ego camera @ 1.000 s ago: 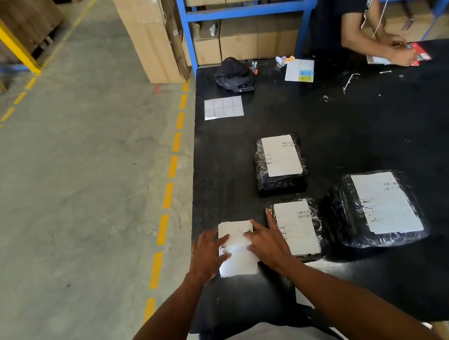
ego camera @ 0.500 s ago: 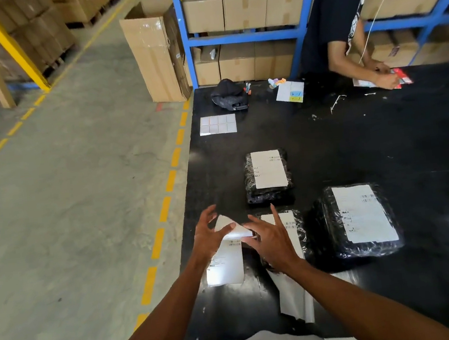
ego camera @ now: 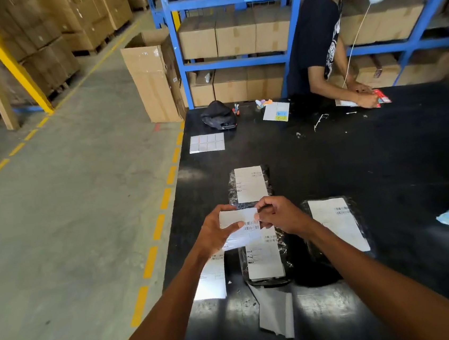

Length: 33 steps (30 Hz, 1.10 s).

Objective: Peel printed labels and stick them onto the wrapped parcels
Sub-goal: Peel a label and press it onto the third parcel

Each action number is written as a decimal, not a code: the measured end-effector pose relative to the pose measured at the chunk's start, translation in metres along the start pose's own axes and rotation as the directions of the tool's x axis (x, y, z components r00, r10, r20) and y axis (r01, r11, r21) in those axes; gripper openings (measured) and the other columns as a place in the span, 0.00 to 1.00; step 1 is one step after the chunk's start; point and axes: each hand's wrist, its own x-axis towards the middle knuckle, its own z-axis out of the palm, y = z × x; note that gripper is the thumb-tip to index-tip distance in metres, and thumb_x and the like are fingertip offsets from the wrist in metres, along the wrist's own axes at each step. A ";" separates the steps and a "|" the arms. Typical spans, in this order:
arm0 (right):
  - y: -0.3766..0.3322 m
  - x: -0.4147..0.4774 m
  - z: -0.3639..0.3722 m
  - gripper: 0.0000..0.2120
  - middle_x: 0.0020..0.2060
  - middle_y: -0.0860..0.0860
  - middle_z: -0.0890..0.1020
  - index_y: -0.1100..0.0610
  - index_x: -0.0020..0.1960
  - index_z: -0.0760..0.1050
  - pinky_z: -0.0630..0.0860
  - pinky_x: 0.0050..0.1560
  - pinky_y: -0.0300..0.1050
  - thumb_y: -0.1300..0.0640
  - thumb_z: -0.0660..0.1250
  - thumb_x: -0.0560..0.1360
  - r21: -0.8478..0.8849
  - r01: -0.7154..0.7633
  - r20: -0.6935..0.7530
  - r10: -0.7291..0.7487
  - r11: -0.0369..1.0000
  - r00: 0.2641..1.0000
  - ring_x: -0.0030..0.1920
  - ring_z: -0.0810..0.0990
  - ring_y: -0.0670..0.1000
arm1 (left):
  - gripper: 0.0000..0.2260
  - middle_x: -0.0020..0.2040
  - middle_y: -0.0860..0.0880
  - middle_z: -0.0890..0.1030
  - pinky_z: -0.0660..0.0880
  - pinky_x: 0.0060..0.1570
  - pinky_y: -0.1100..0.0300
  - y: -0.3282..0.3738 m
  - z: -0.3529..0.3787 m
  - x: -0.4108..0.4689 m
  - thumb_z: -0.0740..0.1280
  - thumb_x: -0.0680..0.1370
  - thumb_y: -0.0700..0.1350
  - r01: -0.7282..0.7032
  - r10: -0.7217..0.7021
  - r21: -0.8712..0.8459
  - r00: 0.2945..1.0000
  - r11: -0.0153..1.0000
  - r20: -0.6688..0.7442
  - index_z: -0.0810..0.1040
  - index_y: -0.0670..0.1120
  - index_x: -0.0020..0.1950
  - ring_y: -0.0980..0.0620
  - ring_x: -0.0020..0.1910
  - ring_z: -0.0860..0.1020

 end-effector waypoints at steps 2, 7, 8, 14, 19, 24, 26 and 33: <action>-0.005 -0.004 -0.013 0.04 0.46 0.55 0.88 0.62 0.53 0.79 0.85 0.51 0.48 0.62 0.70 0.80 -0.005 -0.024 0.023 0.024 1.000 0.999 0.45 0.89 0.52 | 0.17 0.54 0.53 0.80 0.78 0.45 0.70 0.005 0.004 0.003 0.76 0.74 0.41 -0.030 0.030 0.033 0.999 0.999 0.027 0.76 0.48 0.61 0.53 0.53 0.80; -0.010 -0.014 -0.037 0.04 0.45 0.59 0.88 0.64 0.51 0.80 0.84 0.52 0.50 0.62 0.68 0.80 -0.033 -0.034 0.099 0.037 0.999 0.994 0.45 0.89 0.56 | 0.17 0.55 0.53 0.80 0.75 0.44 0.73 0.015 0.013 0.008 0.77 0.73 0.42 -0.070 0.064 0.113 0.996 0.991 0.055 0.76 0.52 0.58 0.56 0.52 0.79; -0.010 -0.016 -0.041 0.04 0.45 0.59 0.88 0.64 0.51 0.80 0.84 0.50 0.49 0.63 0.69 0.80 -0.036 -0.031 0.104 0.035 0.999 0.994 0.45 0.89 0.56 | 0.17 0.55 0.53 0.81 0.75 0.43 0.73 0.017 0.015 0.009 0.77 0.73 0.43 -0.078 0.072 0.121 0.996 0.990 0.060 0.77 0.52 0.57 0.56 0.52 0.79; -0.010 -0.023 -0.051 0.07 0.44 0.61 0.87 0.68 0.50 0.80 0.80 0.40 0.36 0.63 0.69 0.80 -0.057 -0.009 0.107 0.015 0.998 0.994 0.43 0.89 0.56 | 0.17 0.56 0.51 0.80 0.74 0.45 0.74 0.022 0.022 0.010 0.77 0.73 0.42 -0.108 0.096 0.132 0.991 0.985 0.095 0.77 0.49 0.58 0.56 0.52 0.78; -0.008 -0.023 -0.055 0.07 0.44 0.61 0.87 0.69 0.49 0.81 0.84 0.50 0.48 0.63 0.70 0.80 -0.079 -0.003 0.140 0.014 0.997 0.990 0.44 0.89 0.58 | 0.17 0.58 0.53 0.80 0.76 0.52 0.65 0.019 0.022 0.011 0.78 0.72 0.44 -0.117 0.101 0.145 0.988 0.982 0.117 0.77 0.54 0.58 0.53 0.57 0.78; -0.012 -0.024 -0.054 0.08 0.44 0.59 0.88 0.69 0.49 0.81 0.84 0.56 0.56 0.63 0.70 0.79 -0.107 0.000 0.165 0.018 0.994 0.986 0.44 0.89 0.58 | 0.19 0.58 0.59 0.77 0.75 0.55 0.66 0.018 0.019 0.008 0.77 0.73 0.45 -0.120 0.104 0.147 0.988 0.982 0.110 0.75 0.54 0.60 0.59 0.57 0.76; -0.014 -0.025 -0.051 0.08 0.44 0.58 0.88 0.68 0.49 0.81 0.84 0.56 0.55 0.62 0.70 0.79 -0.111 0.009 0.175 0.010 0.994 0.984 0.44 0.89 0.58 | 0.20 0.58 0.58 0.77 0.77 0.56 0.63 0.019 0.017 0.006 0.77 0.73 0.44 -0.100 0.089 0.113 0.992 0.989 0.093 0.74 0.54 0.61 0.57 0.58 0.76; -0.018 -0.025 -0.039 0.07 0.45 0.59 0.88 0.67 0.49 0.82 0.81 0.60 0.58 0.61 0.71 0.79 -0.001 -0.004 0.174 0.004 1.000 0.985 0.46 0.89 0.59 | 0.22 0.55 0.52 0.76 0.77 0.53 0.62 0.008 0.029 -0.003 0.78 0.72 0.48 -0.077 0.100 0.118 0.976 0.990 -0.194 0.69 0.50 0.58 0.55 0.53 0.77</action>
